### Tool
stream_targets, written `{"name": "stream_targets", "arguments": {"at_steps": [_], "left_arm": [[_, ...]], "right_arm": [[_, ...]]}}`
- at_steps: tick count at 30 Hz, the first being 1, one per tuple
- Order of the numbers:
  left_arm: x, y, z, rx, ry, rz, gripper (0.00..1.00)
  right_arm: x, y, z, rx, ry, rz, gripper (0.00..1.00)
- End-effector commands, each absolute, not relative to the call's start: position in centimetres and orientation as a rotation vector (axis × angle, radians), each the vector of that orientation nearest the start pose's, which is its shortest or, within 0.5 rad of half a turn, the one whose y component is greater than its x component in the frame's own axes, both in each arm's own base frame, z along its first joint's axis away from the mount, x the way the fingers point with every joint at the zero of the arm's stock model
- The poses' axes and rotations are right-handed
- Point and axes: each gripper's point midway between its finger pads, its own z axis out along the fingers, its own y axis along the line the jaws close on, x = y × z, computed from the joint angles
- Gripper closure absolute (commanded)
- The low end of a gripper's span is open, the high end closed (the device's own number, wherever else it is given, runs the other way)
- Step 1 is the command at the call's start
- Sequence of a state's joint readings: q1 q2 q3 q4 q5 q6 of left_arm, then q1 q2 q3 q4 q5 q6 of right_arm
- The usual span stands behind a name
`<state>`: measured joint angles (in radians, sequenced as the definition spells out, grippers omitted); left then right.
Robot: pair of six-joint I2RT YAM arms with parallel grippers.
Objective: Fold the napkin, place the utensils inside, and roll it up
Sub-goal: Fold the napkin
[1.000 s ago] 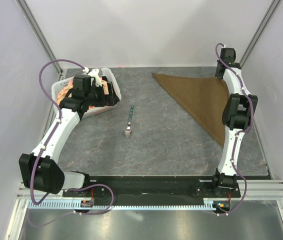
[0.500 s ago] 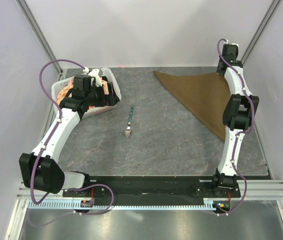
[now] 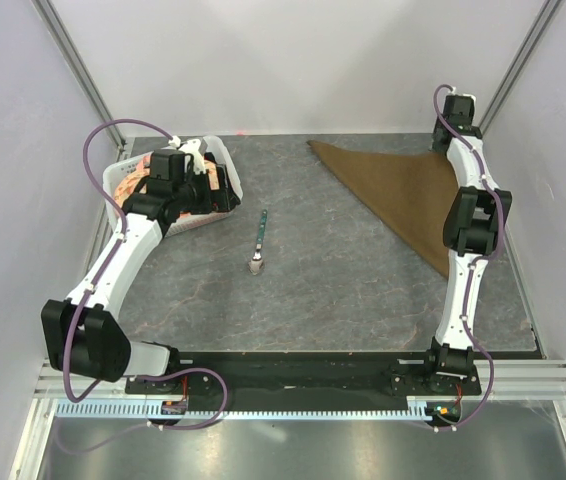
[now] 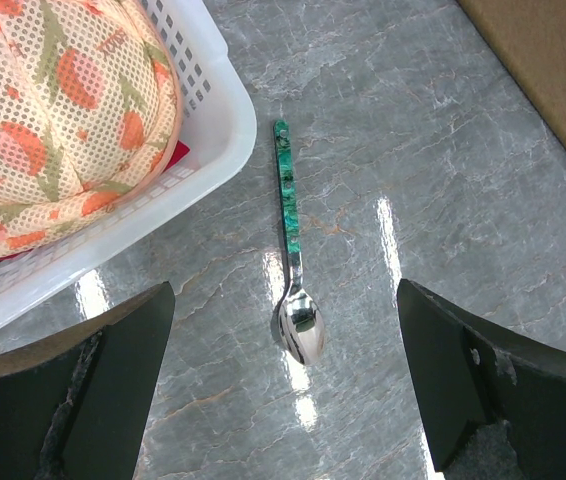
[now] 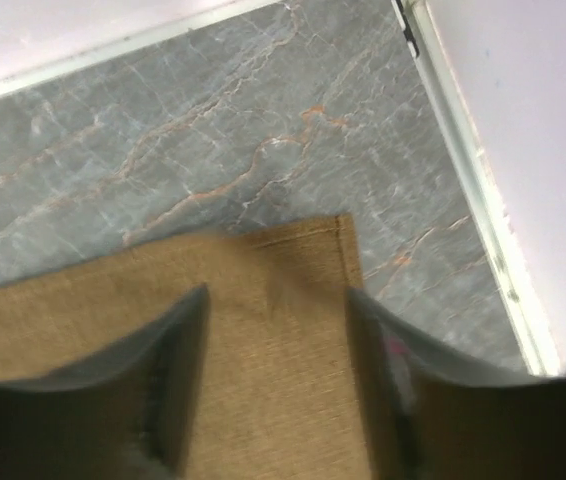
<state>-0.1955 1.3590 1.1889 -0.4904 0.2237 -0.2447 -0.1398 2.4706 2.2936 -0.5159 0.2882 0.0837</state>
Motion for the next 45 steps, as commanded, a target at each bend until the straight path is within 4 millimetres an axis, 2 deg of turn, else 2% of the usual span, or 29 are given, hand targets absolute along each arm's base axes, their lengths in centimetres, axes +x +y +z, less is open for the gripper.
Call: {"name": "stream_targets", "arguments": {"at_steps": [1,3,4,7,11,12,14,15,16,18,19,21,22,25,29,35,45], "left_arm": [[37.2,-12.7,21.5,0.072,2.225,-0.529,0.0],[37.2,-12.8,21.6,0.074,2.223,-0.535,0.0],[37.2,-12.8,21.7,0.074,2.221,-0.536,0.0],[37.1,-13.0,21.9,0.076,2.218,-0.548,0.0],[36.9,-13.2,22.3,0.081,2.21,-0.57,0.0],[36.8,-13.3,22.4,0.079,2.207,-0.573,0.0],[36.8,-13.3,22.5,0.08,2.205,-0.578,0.0],[36.7,-13.3,22.6,0.082,2.2,-0.581,0.0],[36.7,-13.4,22.5,0.08,2.203,-0.582,0.0],[36.7,-13.5,22.7,0.082,2.199,-0.592,0.0],[36.6,-13.5,22.7,0.085,2.199,-0.595,0.0],[36.6,-13.7,22.7,0.085,2.199,-0.606,0.0],[36.5,-13.7,22.7,0.084,2.198,-0.608,0.0],[36.5,-13.7,23.0,0.089,2.189,-0.609,0.0],[36.4,-13.7,23.1,0.088,2.186,-0.612,0.0],[36.3,-13.8,23.3,0.091,2.18,-0.618,0.0],[36.3,-13.8,23.3,0.089,2.18,-0.626,0.0]], "right_arm": [[63.5,-14.0,13.4,0.419,2.143,-0.351,0.16],[63.3,-13.9,14.8,0.405,2.127,-0.346,0.07],[63.2,-13.8,15.4,0.395,2.119,-0.341,0.06],[62.6,-12.6,17.5,0.338,2.104,-0.284,0.05],[60.7,-9.6,18.3,0.264,2.116,-0.164,0.09],[59.4,-8.7,17.6,0.245,2.146,-0.141,0.11],[58.6,-5.6,16.9,0.157,2.167,-0.087,0.15],[57.2,-4.4,15.7,0.118,2.203,-0.081,0.18],[56.7,-2.0,15.2,0.024,2.218,-0.084,0.2],[54.5,0.4,13.2,-0.06,2.269,-0.13,0.24],[54.0,2.8,12.7,-0.123,2.271,-0.132,0.25],[52.3,4.5,10.8,-0.201,2.31,-0.154,0.3],[51.9,6.2,10.2,-0.248,2.316,-0.139,0.32],[50.5,8.4,8.1,-0.321,2.355,-0.136,0.39],[49.4,8.6,6.3,-0.348,2.388,-0.21,0.42],[48.8,8.4,5.6,-0.39,2.4,-0.261,0.43],[47.6,8.1,3.6,-0.428,2.445,-0.282,0.55]]}}
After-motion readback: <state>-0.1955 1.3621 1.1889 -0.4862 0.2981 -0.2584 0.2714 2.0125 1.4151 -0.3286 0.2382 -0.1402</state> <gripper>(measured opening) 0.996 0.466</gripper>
